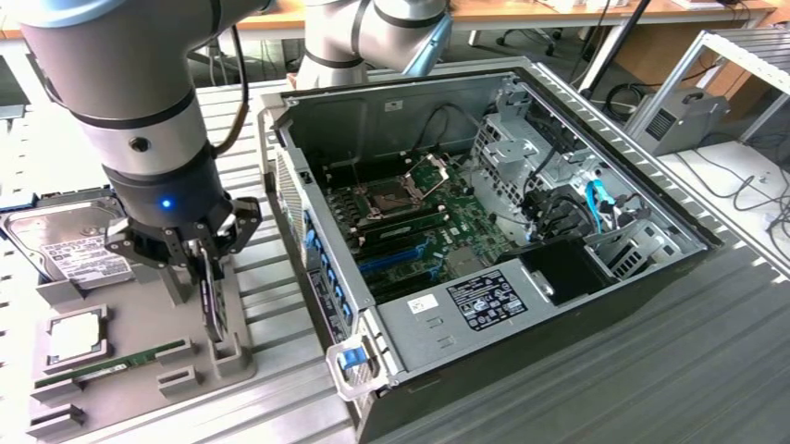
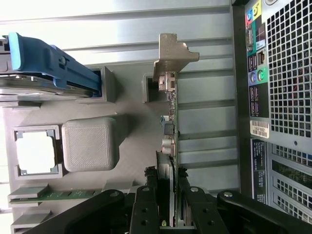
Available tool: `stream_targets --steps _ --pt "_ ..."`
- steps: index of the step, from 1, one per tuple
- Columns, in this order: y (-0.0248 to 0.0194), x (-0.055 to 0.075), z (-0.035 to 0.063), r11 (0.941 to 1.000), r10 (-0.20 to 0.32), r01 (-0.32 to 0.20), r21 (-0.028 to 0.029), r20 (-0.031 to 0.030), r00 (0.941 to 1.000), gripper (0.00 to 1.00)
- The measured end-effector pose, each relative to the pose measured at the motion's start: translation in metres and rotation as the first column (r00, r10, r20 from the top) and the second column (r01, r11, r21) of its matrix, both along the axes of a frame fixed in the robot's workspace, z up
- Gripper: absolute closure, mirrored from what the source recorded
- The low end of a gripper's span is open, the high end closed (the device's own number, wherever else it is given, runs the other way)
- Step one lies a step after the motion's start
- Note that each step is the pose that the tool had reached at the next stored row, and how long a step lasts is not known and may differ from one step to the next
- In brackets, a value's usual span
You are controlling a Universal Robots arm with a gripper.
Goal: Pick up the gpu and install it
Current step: 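Pick up the gpu and move the gpu toward the slot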
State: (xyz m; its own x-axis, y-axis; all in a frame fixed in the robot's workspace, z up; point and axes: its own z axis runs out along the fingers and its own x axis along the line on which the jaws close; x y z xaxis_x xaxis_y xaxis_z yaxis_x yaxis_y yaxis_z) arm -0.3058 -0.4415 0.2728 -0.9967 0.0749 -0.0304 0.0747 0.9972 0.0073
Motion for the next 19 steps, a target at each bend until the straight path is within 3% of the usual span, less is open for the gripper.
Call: stream_targets --steps 19 --pt "0.0000 0.0000 0.0064 1.0000 0.000 0.000 0.0000 0.0000 1.0000 0.73"
